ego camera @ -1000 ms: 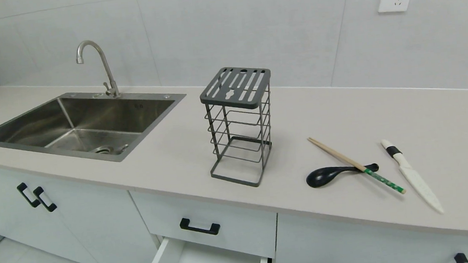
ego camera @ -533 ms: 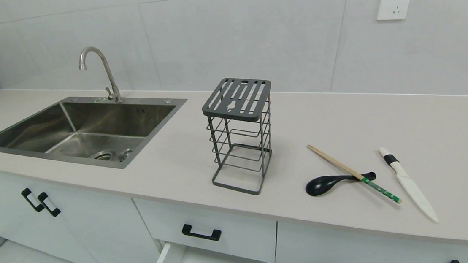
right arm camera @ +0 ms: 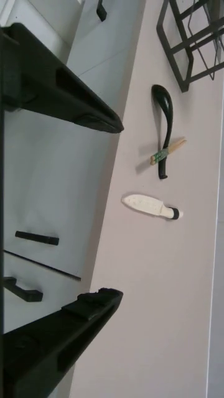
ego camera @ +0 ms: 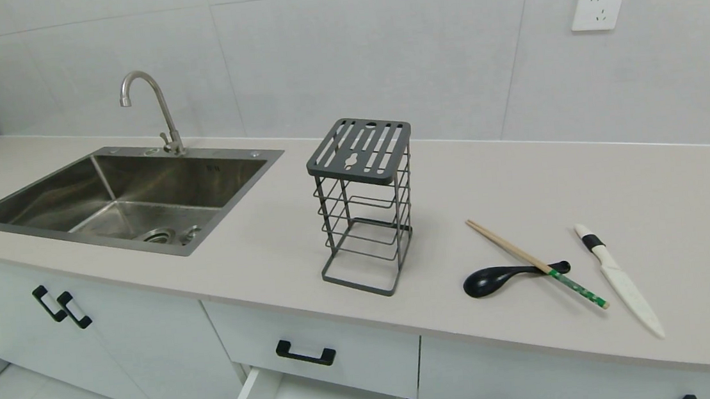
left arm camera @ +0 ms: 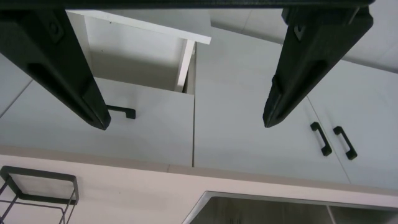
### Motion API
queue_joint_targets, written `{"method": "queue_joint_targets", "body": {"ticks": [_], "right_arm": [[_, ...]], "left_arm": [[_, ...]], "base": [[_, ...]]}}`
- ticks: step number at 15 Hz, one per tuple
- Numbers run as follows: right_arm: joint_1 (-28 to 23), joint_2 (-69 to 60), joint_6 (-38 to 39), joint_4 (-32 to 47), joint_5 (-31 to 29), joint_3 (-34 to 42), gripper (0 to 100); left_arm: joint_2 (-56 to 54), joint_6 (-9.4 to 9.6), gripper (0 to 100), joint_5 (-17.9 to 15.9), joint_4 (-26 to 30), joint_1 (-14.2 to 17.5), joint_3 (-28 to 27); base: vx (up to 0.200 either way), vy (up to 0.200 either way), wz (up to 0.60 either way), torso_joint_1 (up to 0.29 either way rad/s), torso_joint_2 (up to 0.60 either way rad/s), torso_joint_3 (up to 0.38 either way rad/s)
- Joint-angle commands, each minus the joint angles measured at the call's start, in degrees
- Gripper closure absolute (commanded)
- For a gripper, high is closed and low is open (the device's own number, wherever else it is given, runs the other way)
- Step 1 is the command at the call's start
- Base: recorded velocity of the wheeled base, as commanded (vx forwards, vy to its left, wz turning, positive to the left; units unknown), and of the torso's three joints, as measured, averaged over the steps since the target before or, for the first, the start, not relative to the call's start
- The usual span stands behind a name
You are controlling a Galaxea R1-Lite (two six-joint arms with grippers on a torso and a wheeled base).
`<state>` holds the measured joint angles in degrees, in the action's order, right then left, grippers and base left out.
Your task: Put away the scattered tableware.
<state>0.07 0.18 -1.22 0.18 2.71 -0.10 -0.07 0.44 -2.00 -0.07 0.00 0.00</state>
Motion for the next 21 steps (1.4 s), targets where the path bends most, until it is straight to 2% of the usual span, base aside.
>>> {"method": "queue_joint_targets", "body": {"ticks": [1, 2, 3, 4, 5, 7, 9, 12, 13, 16, 18, 19, 21], "right_arm": [[0.0, 0.1, -1.1, -2.8, 0.1, -0.6, 0], [-0.2, 0.3, -1.3, -6.0, 0.2, -2.0, 0], [-1.4, 3.3, -2.5, -8.4, 3.0, -7.1, 0], [-2.8, 6.1, -4.6, -6.5, 10.8, -11.4, 0], [-4.4, 8.3, -4.8, -2.6, 14.3, -14.1, 0], [-4.6, 14.4, -4.5, 5.2, 18.1, -18.5, 0], [-4.1, 24.0, -4.3, 7.6, 20.5, -21.4, 0], [-1.6, 35.0, -4.5, 7.7, 20.3, -21.4, 0], [0.9, 41.4, -4.5, 7.4, 19.9, -22.0, 0], [2.3, 51.5, -4.9, 7.5, 19.7, -23.2, 0], [3.3, 57.7, -4.8, 7.2, 15.2, -24.1, 0], [6.2, 62.1, -4.3, 7.1, 12.0, -26.4, 0], [8.7, 66.4, -3.8, 7.1, 10.0, -30.3, 0]], "left_arm": [[0.1, 0.00, 0, 0.0, 0.0, 0.0, 0.0], [0.1, 0.00, 0, 0.0, 0.0, 0.0, 0.0], [0.1, 0.00, 0, 0.0, 0.0, 0.0, 0.0], [0.1, 0.00, 0, 0.0, 0.0, 0.0, 0.0], [0.1, 0.00, 0, 0.0, 0.0, 0.0, 0.0], [0.1, 0.00, 0, 0.0, 0.0, -0.1, 0.0], [0.1, 0.00, 0, 0.0, 0.0, 0.0, 0.0], [0.1, 0.00, 0, 0.0, 0.0, 0.0, 0.0], [0.1, 0.00, 0, 0.0, 0.0, 0.0, 0.0], [0.1, 0.00, 0, 0.0, 0.0, 0.0, 0.0], [0.1, 0.00, 0, 0.0, 0.0, 0.0, 0.0], [0.1, 0.00, 0, 0.0, 0.0, 0.0, 0.0], [0.1, 0.00, 0, 0.0, 0.0, 0.0, 0.0]], "base": [[0.000, 0.000, 0.00, 0.000, 0.00, 0.000], [0.000, 0.000, 0.00, 0.000, 0.00, 0.000], [0.000, 0.000, 0.00, 0.000, 0.00, 0.000], [0.000, 0.000, 0.00, 0.000, 0.00, 0.000], [0.000, 0.000, 0.00, 0.000, 0.00, 0.000], [0.000, 0.000, 0.00, 0.000, 0.00, 0.000], [0.000, 0.000, 0.00, 0.000, 0.00, 0.000], [0.000, 0.000, 0.00, 0.000, 0.00, 0.000], [0.000, 0.000, 0.00, 0.000, 0.00, 0.000], [0.000, 0.000, 0.00, 0.000, 0.00, 0.000], [0.000, 0.000, 0.00, 0.000, 0.00, 0.000], [0.000, 0.000, 0.00, 0.000, 0.00, 0.000], [0.000, 0.000, 0.00, 0.000, 0.00, 0.000]]}}
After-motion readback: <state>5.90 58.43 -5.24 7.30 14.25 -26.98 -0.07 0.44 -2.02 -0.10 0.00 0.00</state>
